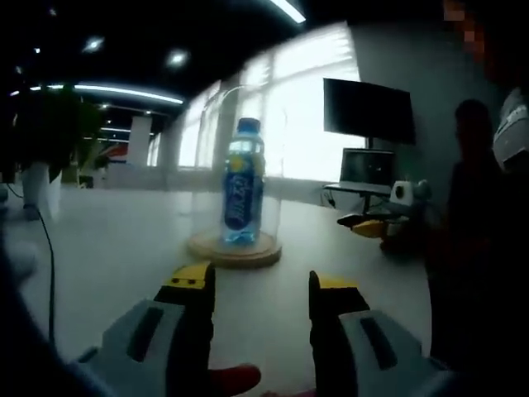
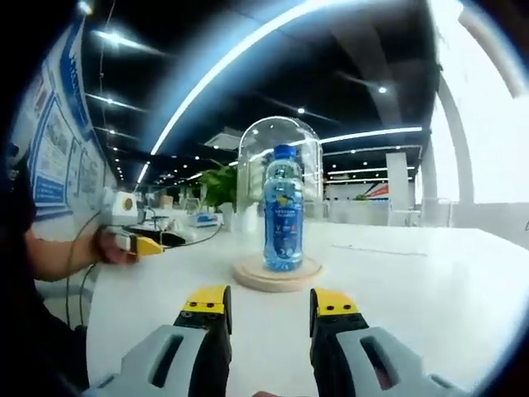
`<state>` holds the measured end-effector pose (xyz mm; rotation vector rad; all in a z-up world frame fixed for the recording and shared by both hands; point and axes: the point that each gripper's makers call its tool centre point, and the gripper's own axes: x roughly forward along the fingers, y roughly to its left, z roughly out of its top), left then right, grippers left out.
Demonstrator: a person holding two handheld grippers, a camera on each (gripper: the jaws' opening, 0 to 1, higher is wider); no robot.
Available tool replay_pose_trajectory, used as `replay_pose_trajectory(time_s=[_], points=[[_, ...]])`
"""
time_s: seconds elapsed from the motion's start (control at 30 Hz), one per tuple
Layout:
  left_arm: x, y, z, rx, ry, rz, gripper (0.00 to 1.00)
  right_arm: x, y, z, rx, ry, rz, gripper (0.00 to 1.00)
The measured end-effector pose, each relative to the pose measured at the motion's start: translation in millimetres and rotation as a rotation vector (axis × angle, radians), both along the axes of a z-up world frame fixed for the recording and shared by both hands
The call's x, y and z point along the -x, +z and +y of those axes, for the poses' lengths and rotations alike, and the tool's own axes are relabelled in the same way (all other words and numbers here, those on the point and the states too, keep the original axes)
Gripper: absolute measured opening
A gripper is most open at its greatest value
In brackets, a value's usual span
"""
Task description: Open the cover put in the Mizone put the cover back on
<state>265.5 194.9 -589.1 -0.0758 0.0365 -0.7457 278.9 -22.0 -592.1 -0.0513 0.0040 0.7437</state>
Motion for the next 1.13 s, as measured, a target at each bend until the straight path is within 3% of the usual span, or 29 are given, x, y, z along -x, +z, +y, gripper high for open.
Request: replay_pose_trajectory(time_s=[0.13,1.13], points=[[0.6,0.0,-1.1,-0.007,-0.006,-0.006,0.38,0.2,-1.9,1.5,0.026,0.005,-0.007,0.3],[-0.7,0.1,-1.4,-0.007,-0.003,-0.007,0.38,-2.6,-1.0,-1.1,0.012,-0.004,-0.005,0.3]])
